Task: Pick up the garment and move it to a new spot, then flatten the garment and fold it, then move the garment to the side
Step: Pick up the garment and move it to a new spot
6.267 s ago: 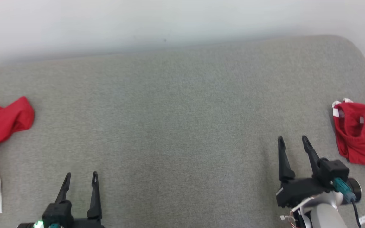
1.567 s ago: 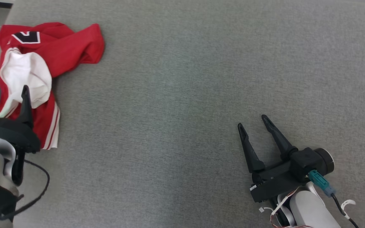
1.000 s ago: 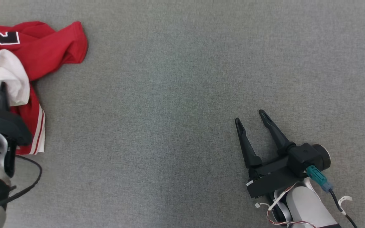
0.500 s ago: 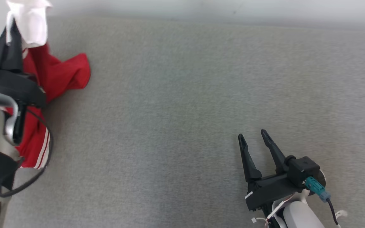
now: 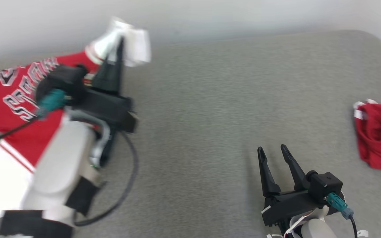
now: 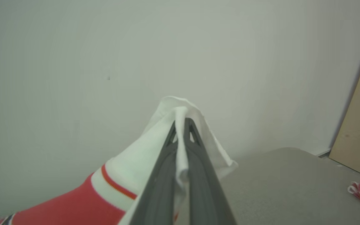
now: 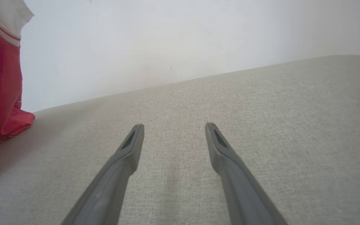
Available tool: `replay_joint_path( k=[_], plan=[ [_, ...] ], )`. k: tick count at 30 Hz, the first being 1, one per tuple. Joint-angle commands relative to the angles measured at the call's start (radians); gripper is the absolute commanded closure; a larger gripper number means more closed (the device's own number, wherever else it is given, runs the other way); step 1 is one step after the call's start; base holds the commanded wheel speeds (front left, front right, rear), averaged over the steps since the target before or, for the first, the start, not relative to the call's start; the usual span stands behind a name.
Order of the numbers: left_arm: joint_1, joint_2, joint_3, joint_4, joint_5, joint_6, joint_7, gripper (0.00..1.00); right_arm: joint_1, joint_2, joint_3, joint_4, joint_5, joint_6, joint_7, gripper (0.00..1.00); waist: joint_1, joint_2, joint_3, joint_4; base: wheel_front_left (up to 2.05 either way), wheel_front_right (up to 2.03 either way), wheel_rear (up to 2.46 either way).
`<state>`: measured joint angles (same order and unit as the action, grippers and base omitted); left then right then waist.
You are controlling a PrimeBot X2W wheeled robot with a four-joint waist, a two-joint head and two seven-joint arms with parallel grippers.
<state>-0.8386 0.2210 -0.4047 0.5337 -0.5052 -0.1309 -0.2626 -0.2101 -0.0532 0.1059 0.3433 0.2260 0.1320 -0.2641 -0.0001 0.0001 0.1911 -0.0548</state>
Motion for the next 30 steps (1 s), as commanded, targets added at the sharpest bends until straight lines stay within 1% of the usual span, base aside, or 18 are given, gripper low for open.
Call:
replay_joint_path(
  k=[1,6,10,14,18,19,20,21,26,30],
  plan=[
    [0.011,-0.035,-0.023,-0.005,-0.018,0.001,-0.003,1.00,-0.003,0.004,0.007,-0.003,0.012,-0.003,0.001,0.00,0.0001,-0.0001,-0.002,-0.109,0.00,0.00,0.00],
    [-0.028,-0.119,-0.145,-0.010,-0.024,0.001,-0.003,1.00,-0.010,0.004,0.013,-0.012,0.033,-0.003,0.001,0.00,0.0001,-0.0001,0.022,-0.188,0.00,0.00,0.00],
    [-0.056,-0.154,-0.207,-0.029,-0.036,0.001,-0.003,1.00,-0.014,0.004,0.023,-0.009,0.051,-0.003,0.000,0.00,0.0001,-0.0001,0.036,-0.236,0.00,0.00,0.00],
    [-0.066,-0.165,-0.202,-0.015,-0.018,0.002,-0.003,1.00,-0.020,0.004,0.043,-0.015,0.068,-0.003,0.000,0.00,0.0001,-0.0001,0.044,-0.271,0.00,0.00,0.00],
    [-0.046,-0.167,-0.174,0.027,0.008,0.007,-0.003,1.00,-0.024,0.004,0.046,-0.018,0.078,-0.003,0.000,0.00,0.0001,-0.0001,0.048,-0.278,0.00,0.00,0.00],
    [-0.039,-0.166,-0.161,0.041,0.018,0.012,-0.003,0.93,-0.023,0.004,0.044,-0.020,0.081,-0.003,0.000,0.00,0.0001,-0.0001,0.050,-0.276,0.00,0.00,0.00],
    [-0.031,-0.162,-0.149,0.056,0.031,0.018,-0.003,0.35,-0.022,0.004,0.043,-0.021,0.083,-0.003,0.000,0.00,0.0001,-0.0001,0.052,-0.274,0.00,0.00,0.00],
    [-0.019,-0.157,-0.133,0.077,0.038,0.025,-0.003,0.00,-0.021,0.004,0.039,-0.021,0.084,-0.003,0.000,0.00,0.0001,-0.0001,0.052,-0.268,0.00,0.00,0.00],
    [0.041,-0.122,-0.037,0.127,0.089,0.068,-0.003,0.00,-0.028,0.004,0.040,-0.023,0.084,-0.003,0.000,0.00,0.0001,-0.0001,0.050,-0.240,0.00,0.00,0.00],
    [0.120,-0.091,0.049,0.126,0.116,0.079,-0.003,0.00,-0.030,0.004,0.038,-0.026,0.076,-0.003,0.000,0.00,0.0001,-0.0001,0.042,-0.213,0.00,0.00,0.00]
  ],
)
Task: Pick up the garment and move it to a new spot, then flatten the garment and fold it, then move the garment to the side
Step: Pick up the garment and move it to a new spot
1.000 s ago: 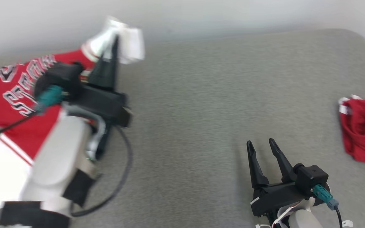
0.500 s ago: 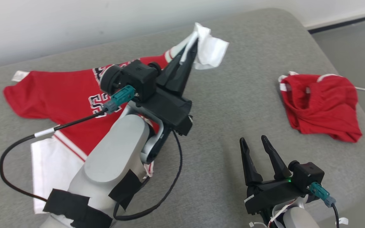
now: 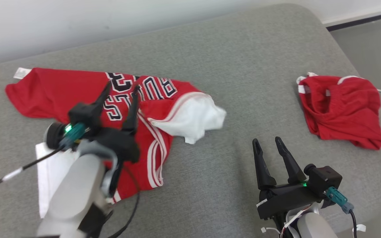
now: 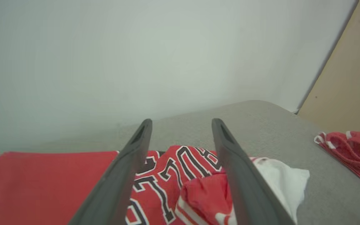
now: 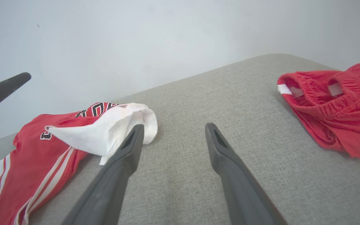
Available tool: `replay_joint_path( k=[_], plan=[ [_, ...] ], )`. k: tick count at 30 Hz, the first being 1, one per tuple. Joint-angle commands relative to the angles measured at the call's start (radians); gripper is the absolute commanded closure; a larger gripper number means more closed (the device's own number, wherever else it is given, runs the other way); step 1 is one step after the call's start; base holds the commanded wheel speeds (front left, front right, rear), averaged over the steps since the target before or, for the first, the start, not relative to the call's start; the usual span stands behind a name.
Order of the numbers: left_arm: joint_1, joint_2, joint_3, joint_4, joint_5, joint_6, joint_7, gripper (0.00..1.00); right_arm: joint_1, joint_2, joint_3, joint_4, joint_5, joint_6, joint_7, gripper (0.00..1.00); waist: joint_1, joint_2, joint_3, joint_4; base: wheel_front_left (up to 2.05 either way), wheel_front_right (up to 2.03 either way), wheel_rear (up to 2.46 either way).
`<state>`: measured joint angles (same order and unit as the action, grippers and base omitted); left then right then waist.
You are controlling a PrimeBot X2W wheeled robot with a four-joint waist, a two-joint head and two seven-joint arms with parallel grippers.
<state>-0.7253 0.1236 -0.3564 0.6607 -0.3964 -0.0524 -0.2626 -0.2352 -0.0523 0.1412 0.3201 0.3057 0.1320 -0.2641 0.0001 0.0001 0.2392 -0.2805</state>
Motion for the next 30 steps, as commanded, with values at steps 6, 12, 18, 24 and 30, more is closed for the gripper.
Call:
replay_joint_path(
  k=[6,12,18,24,30],
  plan=[
    [0.168,0.033,0.143,-0.092,0.062,0.009,-0.003,0.00,0.010,0.003,-0.007,-0.001,-0.018,-0.003,0.000,0.00,-0.0001,-0.0001,-0.030,0.062,0.00,0.00,0.00],
    [0.355,0.018,0.275,-0.231,0.149,0.004,-0.003,0.00,0.024,0.003,-0.012,0.008,-0.032,-0.003,0.000,0.00,-0.0001,-0.0001,-0.072,0.106,0.00,0.00,0.00],
    [0.524,-0.024,0.393,-0.330,0.208,-0.008,-0.003,0.00,0.050,0.003,-0.019,0.017,-0.044,-0.003,0.000,0.00,-0.0001,-0.0001,-0.121,0.141,0.00,0.00,0.00],
    [0.651,-0.055,0.466,-0.383,0.253,-0.018,-0.003,0.00,0.089,0.003,-0.031,0.028,-0.064,-0.003,0.000,0.00,-0.0001,-0.0001,-0.170,0.170,0.00,0.00,0.00],
    [0.745,-0.069,0.498,-0.431,0.281,-0.027,-0.003,0.00,0.119,0.003,-0.040,0.040,-0.078,-0.003,0.000,0.00,-0.0001,-0.0001,-0.208,0.185,0.00,0.00,0.00]
  ],
)
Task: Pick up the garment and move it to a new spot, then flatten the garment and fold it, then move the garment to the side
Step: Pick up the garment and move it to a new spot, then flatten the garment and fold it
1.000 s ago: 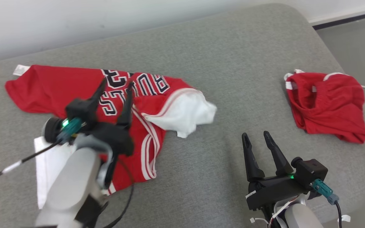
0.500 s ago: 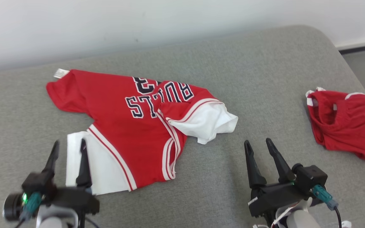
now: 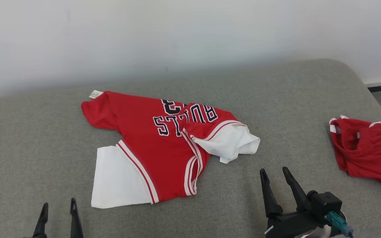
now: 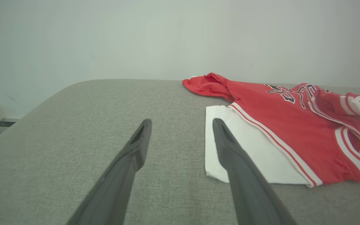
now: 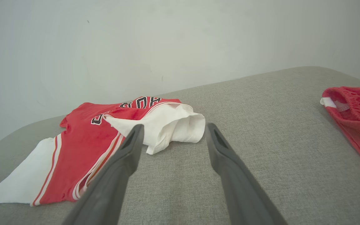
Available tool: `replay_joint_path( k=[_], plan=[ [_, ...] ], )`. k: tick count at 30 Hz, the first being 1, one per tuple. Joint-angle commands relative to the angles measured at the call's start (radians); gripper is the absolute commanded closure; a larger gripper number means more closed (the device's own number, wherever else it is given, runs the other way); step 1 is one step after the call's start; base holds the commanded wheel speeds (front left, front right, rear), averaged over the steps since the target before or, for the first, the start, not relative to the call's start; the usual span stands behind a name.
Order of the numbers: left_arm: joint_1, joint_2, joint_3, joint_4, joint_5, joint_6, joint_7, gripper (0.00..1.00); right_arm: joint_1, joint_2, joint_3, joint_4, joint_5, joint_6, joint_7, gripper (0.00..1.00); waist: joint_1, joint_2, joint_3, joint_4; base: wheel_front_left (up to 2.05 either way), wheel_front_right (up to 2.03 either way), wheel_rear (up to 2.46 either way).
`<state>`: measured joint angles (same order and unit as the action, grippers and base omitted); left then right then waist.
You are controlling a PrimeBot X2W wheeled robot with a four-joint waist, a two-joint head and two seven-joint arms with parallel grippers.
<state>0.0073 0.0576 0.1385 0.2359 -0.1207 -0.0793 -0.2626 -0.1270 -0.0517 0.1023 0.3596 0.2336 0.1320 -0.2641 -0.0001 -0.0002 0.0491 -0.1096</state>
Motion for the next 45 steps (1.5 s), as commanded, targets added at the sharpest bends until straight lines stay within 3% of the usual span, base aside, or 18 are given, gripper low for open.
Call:
replay_joint_path(
  k=[1,30,45],
  plan=[
    [0.023,-0.005,0.006,-0.011,0.007,-0.001,-0.003,0.00,0.013,0.002,-0.004,0.001,-0.009,-0.003,0.000,0.00,0.0001,0.0002,-0.022,0.016,0.00,0.00,0.00],
    [0.072,-0.008,-0.032,-0.023,-0.020,0.021,-0.003,0.00,0.047,0.002,-0.025,0.001,-0.008,-0.003,0.000,0.00,0.0001,0.0002,-0.032,0.023,0.00,0.00,0.00],
    [0.019,-0.008,-0.077,-0.038,-0.034,0.025,-0.003,0.00,0.001,0.002,-0.026,-0.009,-0.019,-0.003,0.000,0.00,0.0001,0.0002,0.076,0.051,0.00,0.00,0.00]
  ],
)
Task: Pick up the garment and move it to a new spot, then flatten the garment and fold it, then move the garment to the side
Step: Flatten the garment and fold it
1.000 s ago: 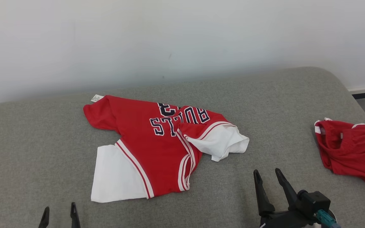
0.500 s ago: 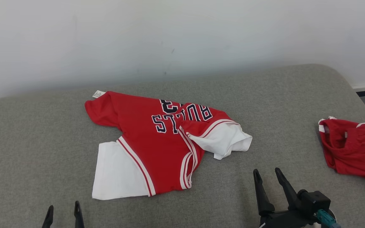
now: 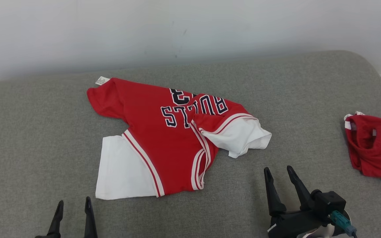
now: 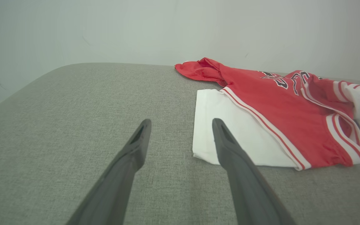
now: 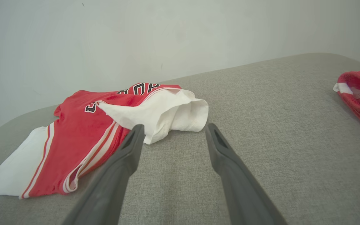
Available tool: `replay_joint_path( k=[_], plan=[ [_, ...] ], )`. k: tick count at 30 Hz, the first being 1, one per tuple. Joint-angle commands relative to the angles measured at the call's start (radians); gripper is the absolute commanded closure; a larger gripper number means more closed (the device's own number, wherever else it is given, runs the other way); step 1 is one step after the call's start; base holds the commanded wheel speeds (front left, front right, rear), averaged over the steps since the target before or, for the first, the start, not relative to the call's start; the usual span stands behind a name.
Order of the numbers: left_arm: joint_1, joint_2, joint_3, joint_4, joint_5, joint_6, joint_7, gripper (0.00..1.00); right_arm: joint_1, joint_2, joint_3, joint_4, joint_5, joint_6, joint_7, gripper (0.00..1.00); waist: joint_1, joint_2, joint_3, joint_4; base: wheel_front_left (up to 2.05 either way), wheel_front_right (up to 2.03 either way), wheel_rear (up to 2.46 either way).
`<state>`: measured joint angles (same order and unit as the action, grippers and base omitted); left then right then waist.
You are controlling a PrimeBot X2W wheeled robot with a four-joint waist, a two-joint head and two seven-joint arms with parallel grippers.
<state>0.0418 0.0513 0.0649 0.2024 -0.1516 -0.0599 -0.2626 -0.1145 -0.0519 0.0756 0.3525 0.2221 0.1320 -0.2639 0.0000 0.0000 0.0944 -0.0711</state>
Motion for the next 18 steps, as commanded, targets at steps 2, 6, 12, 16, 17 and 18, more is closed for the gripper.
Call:
replay_joint_path(
  k=[2,6,12,16,17,18],
  plan=[
    [-0.021,-0.001,-0.007,-0.004,-0.004,0.005,-0.003,0.00,-0.018,0.002,0.001,-0.002,-0.007,-0.003,0.000,0.00,0.0000,0.0000,0.041,0.016,0.00,0.00,0.00],
    [-0.047,-0.001,-0.022,-0.005,-0.006,0.005,-0.003,0.00,-0.040,0.002,0.005,-0.003,-0.012,-0.003,0.000,0.00,0.0000,0.0000,0.082,0.032,0.00,0.00,0.00],
    [-0.079,-0.002,-0.045,-0.002,-0.010,0.003,-0.003,0.00,-0.074,0.002,0.013,-0.003,-0.015,-0.003,0.000,0.00,0.0000,0.0000,0.140,0.058,0.00,0.00,0.00],
    [-0.104,-0.001,-0.064,-0.002,-0.011,0.002,-0.003,0.00,-0.096,0.002,0.008,-0.002,-0.016,-0.003,0.000,0.00,0.0000,0.0000,0.179,0.078,0.00,0.00,0.00],
    [-0.111,-0.001,-0.069,-0.002,-0.012,0.001,-0.003,0.00,-0.103,0.002,0.006,-0.003,-0.016,-0.003,0.000,0.00,0.0000,0.0000,0.189,0.083,0.00,0.00,0.00],
    [-0.117,-0.001,-0.073,-0.003,-0.014,0.001,-0.003,0.00,-0.111,0.002,0.003,-0.002,-0.017,-0.003,0.000,0.00,0.0000,0.0000,0.197,0.087,0.00,0.00,0.00]
  ],
)
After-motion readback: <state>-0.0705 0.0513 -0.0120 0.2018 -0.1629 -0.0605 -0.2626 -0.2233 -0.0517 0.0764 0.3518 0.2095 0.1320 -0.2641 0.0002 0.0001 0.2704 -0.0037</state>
